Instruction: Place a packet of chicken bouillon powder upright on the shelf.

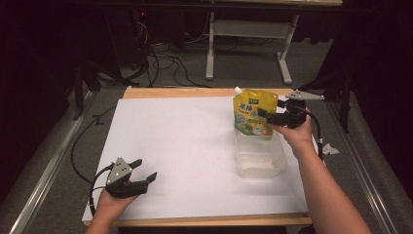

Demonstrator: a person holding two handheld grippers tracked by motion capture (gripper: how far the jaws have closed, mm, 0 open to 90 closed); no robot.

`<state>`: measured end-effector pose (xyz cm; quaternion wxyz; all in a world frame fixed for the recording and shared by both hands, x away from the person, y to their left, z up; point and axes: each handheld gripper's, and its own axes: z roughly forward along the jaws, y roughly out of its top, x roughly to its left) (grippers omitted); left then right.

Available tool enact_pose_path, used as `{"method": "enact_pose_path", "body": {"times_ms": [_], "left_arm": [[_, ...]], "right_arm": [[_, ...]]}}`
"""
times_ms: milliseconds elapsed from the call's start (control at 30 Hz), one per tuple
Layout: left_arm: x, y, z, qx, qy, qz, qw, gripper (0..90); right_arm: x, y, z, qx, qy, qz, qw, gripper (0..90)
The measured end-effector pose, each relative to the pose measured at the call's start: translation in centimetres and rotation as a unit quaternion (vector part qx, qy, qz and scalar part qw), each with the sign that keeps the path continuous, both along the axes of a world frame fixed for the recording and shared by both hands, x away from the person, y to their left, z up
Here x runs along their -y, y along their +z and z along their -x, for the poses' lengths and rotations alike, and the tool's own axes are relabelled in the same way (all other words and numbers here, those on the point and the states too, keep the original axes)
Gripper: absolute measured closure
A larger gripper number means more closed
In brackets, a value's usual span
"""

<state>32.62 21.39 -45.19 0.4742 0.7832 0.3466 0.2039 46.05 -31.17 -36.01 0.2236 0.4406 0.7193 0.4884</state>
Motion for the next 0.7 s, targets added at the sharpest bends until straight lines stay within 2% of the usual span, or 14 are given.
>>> {"method": "enact_pose_path", "body": {"times_ms": [333,367,400,433,700], "left_arm": [[0.3,0.2,0.1,0.003,-0.005,-0.001,1.0,26.7],[0.3,0.2,0.1,0.003,-0.006,0.0,1.0,26.7],[0.4,0.3,0.2,0.004,-0.007,0.0,1.0,26.7],[0.4,0.3,0.2,0.004,-0.008,0.001,1.0,26.7],[0.9,0.6,0.3,0.007,-0.01,0.006,0.9999,26.7]], "right_arm": [[0.0,1.3,2.2,0.008,0.004,0.006,0.9999,15.2],[-0.1,1.6,2.9,0.013,0.006,0.005,0.9999,15.5],[-0.1,1.6,2.9,0.013,0.006,0.005,0.9999,15.5],[-0.1,1.7,3.3,0.023,0.009,0.003,0.9997,16.0],[-0.3,1.5,6.7,0.023,0.022,-0.008,0.9995,15.4]]}}
